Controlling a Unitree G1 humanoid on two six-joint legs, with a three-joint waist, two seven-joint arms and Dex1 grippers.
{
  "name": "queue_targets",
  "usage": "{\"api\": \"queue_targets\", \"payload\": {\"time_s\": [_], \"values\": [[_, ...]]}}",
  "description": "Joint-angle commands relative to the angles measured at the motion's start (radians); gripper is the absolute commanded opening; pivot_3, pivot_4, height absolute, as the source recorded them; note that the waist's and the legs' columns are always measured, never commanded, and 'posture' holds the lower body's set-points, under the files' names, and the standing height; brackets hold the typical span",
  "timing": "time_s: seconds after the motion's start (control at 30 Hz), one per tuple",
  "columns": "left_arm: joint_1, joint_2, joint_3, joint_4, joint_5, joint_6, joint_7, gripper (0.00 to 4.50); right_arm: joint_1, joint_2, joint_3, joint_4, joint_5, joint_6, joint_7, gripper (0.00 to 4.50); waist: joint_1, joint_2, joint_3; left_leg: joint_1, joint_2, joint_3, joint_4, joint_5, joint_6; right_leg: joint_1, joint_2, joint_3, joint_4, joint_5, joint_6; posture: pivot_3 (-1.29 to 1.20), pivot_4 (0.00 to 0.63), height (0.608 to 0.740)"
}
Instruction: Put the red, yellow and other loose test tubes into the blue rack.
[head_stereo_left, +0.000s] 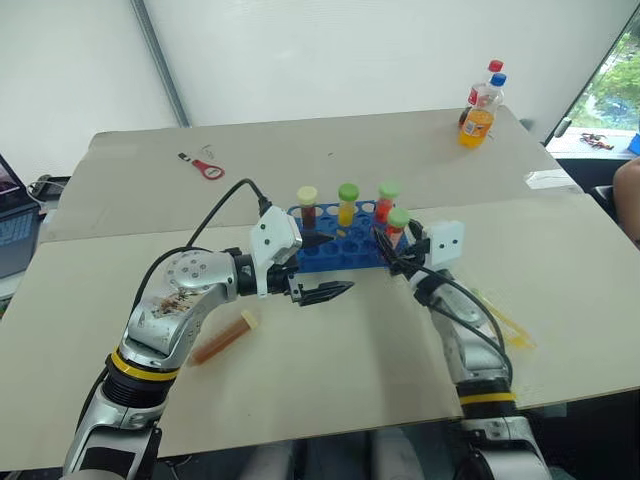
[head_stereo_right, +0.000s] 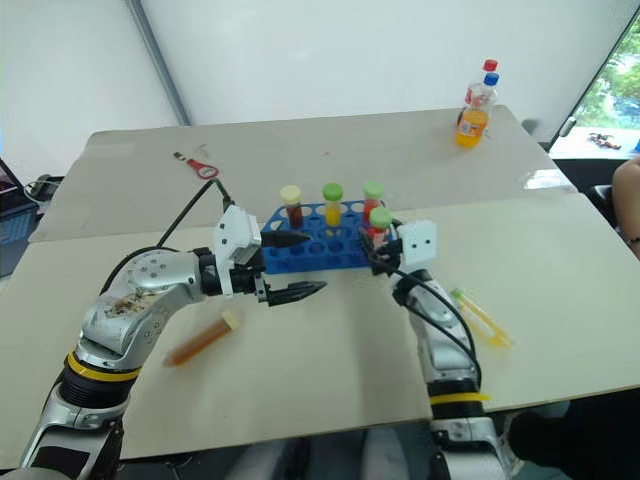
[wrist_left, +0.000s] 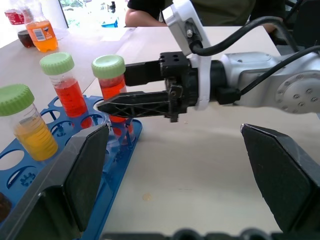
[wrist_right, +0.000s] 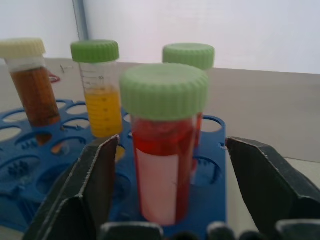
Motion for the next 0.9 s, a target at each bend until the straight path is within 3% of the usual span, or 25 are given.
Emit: {"api": "queue_targets", "payload": {"time_s": [0.03, 0.17, 0.27, 0.33, 0.47, 0.67, 0.9], "values": [[-0.005, 0.021, -0.017, -0.015, 0.037, -0.017, -0.001, 4.5, 0.075, -0.079, -0.035, -0.224, 0.052, 0.134, 0.043, 3.73, 0.006, 0.0, 0.0, 0.0, 0.0, 0.0, 0.0, 0.0, 0.0, 0.0, 0.0, 0.0, 0.0, 0.0, 0.0, 0.0, 0.15, 0.74], [0.002, 0.062, -0.023, -0.024, 0.046, -0.027, -0.044, 4.5, 0.171, -0.258, -0.109, -0.516, 0.178, 0.387, 0.127, 3.73, 0.018, 0.0, 0.0, -0.001, 0.0, 0.0, -0.001, 0.0, 0.0, -0.001, 0.0, 0.0, -0.001, 0.0, 0.0, 0.0, 0.15, 0.74], [0.002, 0.104, -0.037, -0.049, 0.032, -0.032, -0.112, 4.5, 0.206, -0.455, -0.17, -0.67, 0.253, 0.657, 0.182, 3.73, 0.022, 0.0, 0.0, 0.0, 0.0, 0.001, -0.001, -0.003, 0.005, 0.001, 0.0, 0.001, -0.002, 0.0, 0.0, 0.0, 0.15, 0.74], [0.002, 0.124, -0.051, -0.066, 0.031, -0.042, -0.152, 4.5, 0.204, -0.534, -0.209, -0.718, 0.326, 0.78, 0.207, 3.73, 0.023, 0.0, 0.0, 0.0, 0.0, 0.001, -0.001, -0.004, 0.007, 0.002, 0.0, 0.0, -0.003, 0.0, 0.0, 0.0, 0.15, 0.74], [0.006, 0.158, -0.092, -0.109, 0.009, -0.072, -0.267, 4.5, 0.132, -0.815, -0.191, -0.668, 0.381, 1.113, 0.283, 3.73, 0.026, 0.0, 0.001, 0.0, 0.001, 0.001, -0.001, -0.006, 0.01, 0.003, 0.0, 0.0, -0.005, 0.0, 0.0, 0.0, 0.15, 0.74], [0.005, 0.141, -0.125, -0.112, 0.006, -0.107, -0.329, 4.5, 0.052, -0.992, -0.048, -0.498, 0.369, 1.167, 0.378, 3.73, 0.035, -0.001, 0.001, -0.001, 0.001, 0.002, -0.001, -0.006, 0.01, 0.003, -0.001, -0.001, -0.006, 0.0, 0.0, 0.0, 0.15, 0.74], [-0.003, 0.107, -0.144, -0.065, 0.033, -0.144, -0.327, 4.5, -0.085, -1.012, 0.162, -0.319, 0.324, 1.113, 0.497, 3.73, 0.035, -0.001, 0.001, -0.001, 0.001, 0.003, -0.001, -0.006, 0.01, 0.003, -0.001, -0.001, -0.006, 0.0, 0.0, 0.0, 0.15, 0.74]]}}
